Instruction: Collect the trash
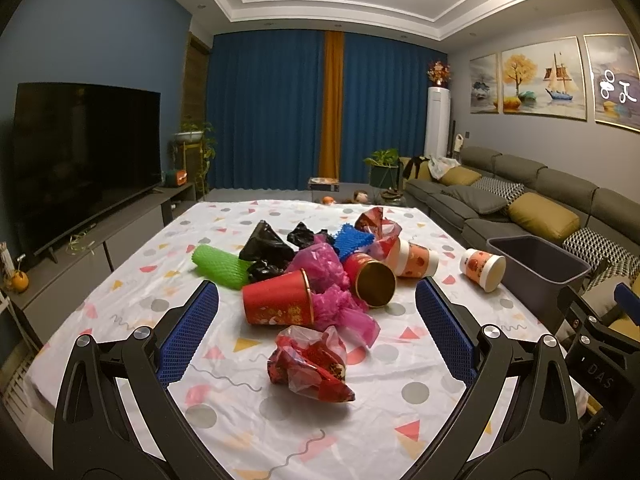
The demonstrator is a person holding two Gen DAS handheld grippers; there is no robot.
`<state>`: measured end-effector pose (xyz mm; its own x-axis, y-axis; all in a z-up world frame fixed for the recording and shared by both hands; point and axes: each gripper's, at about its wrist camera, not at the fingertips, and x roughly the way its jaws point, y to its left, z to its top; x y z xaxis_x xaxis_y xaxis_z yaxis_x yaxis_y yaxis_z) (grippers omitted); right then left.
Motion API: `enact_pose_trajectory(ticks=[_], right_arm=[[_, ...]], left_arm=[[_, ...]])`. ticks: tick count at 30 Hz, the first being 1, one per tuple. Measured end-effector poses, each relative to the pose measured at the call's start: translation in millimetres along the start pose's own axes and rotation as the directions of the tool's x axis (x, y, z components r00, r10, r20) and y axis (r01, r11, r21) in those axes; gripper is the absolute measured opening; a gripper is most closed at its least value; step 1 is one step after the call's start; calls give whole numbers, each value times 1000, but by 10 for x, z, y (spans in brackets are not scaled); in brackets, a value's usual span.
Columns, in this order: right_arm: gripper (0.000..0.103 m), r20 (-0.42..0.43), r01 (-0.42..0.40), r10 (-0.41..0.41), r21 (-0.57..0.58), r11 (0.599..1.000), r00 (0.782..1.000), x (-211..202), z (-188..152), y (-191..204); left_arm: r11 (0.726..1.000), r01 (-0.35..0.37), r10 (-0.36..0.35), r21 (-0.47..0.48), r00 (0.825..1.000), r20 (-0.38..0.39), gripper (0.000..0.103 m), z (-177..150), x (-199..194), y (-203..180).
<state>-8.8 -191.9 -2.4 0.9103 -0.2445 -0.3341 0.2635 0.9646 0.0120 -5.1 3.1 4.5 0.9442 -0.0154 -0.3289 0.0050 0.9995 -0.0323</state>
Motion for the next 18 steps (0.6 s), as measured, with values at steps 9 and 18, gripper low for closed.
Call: enact_pose_trajectory(ticks=[9, 18], right_arm=[[98, 2, -1, 1, 2, 1000, 1000, -16, 9, -13], [98, 3, 2, -2, 5, 1000, 1000, -7, 28, -9]], left_arm=[[1000, -2, 2, 0, 1000, -1, 97, 11, -2, 9], [1000, -1, 1, 0, 1000, -2, 97, 15, 1, 17]])
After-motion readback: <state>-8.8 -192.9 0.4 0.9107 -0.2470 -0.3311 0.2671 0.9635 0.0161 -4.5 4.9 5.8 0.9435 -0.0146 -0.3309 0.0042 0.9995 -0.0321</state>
